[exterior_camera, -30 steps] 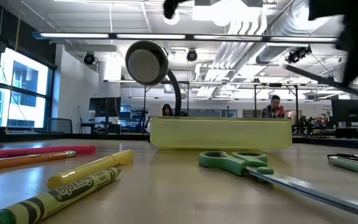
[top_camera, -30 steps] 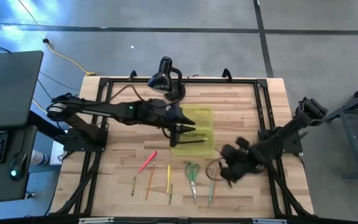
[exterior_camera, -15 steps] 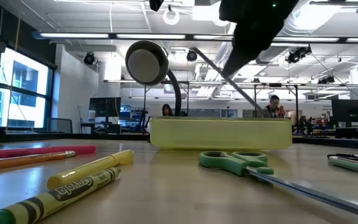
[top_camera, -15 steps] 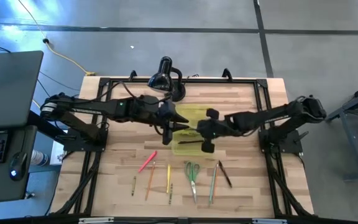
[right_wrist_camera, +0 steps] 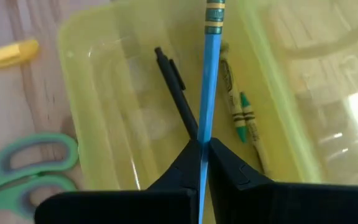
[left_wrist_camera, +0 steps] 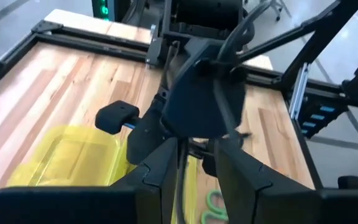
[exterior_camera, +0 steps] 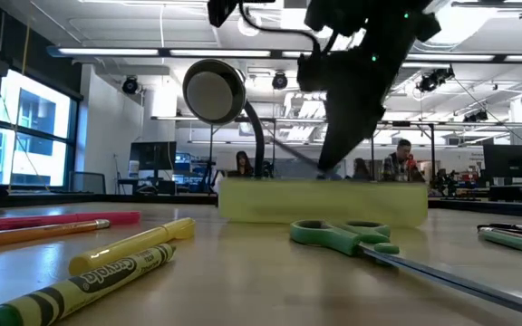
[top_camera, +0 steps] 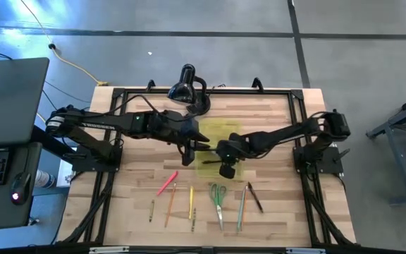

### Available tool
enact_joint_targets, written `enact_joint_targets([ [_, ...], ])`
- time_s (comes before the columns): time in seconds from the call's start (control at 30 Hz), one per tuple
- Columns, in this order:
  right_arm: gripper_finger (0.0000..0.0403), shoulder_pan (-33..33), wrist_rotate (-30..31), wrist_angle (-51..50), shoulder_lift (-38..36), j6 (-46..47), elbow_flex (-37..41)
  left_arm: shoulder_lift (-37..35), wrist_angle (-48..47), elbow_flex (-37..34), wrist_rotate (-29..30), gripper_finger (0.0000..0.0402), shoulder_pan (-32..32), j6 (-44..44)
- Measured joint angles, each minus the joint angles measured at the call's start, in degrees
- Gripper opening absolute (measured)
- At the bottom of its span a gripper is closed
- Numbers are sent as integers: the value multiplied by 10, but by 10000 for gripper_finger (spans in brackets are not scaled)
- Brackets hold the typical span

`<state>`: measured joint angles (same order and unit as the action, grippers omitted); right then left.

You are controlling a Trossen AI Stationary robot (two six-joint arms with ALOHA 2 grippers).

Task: Pick & place school supplies into a supply box
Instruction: Put the blue pencil into the yellow supply box

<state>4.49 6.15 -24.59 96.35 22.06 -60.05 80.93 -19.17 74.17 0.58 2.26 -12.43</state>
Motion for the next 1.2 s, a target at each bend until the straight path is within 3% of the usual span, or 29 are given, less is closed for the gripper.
enact_joint_targets([
  [0.23,0,-20,-65,1,42,5,0,0,-25,0,0,138,0,0],
  [0.43,2,-28,-67,4,64,-4,0,0,-37,0,3,138,0,0],
  [0.83,77,-25,-72,11,63,-46,0,0,-60,0,42,138,0,-1],
  [0.93,92,-25,-97,24,60,-73,0,0,-59,0,42,138,0,-1],
  [1.07,98,-24,-157,34,56,-107,0,0,-62,0,42,138,0,-1],
  [1.2,92,-24,-160,36,52,-111,0,0,-67,0,42,138,0,-1],
])
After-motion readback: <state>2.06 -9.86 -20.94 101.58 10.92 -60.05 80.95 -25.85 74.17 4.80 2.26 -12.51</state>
